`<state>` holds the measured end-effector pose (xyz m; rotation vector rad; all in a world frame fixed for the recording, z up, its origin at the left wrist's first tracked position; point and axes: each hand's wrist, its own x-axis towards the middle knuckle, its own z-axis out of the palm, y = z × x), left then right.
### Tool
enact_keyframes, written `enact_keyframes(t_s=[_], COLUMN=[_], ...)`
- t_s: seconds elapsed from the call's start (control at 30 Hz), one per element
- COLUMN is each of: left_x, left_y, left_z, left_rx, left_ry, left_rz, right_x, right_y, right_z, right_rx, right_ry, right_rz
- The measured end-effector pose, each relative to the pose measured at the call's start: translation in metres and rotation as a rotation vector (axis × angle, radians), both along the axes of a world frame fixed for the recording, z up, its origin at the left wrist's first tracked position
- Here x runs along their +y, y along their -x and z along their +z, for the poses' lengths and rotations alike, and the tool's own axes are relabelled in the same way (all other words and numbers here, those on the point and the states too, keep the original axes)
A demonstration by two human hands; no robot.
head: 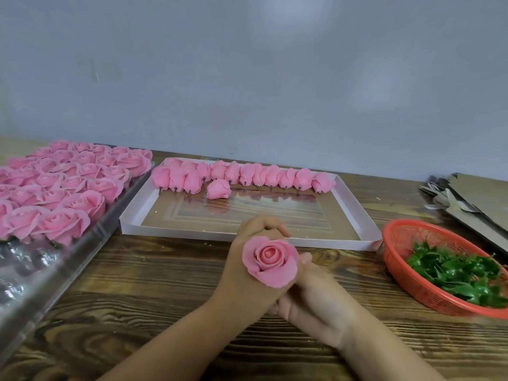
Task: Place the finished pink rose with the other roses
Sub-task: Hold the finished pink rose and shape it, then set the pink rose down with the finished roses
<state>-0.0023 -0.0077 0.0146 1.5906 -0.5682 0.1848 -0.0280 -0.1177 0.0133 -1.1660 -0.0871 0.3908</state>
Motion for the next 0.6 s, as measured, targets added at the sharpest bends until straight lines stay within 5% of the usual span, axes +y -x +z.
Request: enact_keyframes(t_s=[0.17, 0.37, 0.6], left_x=[0.004, 0.013, 0.056], left_y=[0.002, -0.012, -0.053], left_z=[0.000, 0.019, 0.118], left_rx=[-0.075, -0.335, -0.453], left_ry=[0.031, -0.174, -0.271], left_rz=[-0.082, 0.065, 0.280], right_x=[-0.005, -0.011, -0.019], right_y=[-0.003, -0.012, -0.009], right_z=[0.000, -0.007, -0.002], right_rx=[0.050, 0.200, 0.230], right_ry=[-0.238, -0.253, -0.208], right_rz=[0.042, -0.030, -0.052])
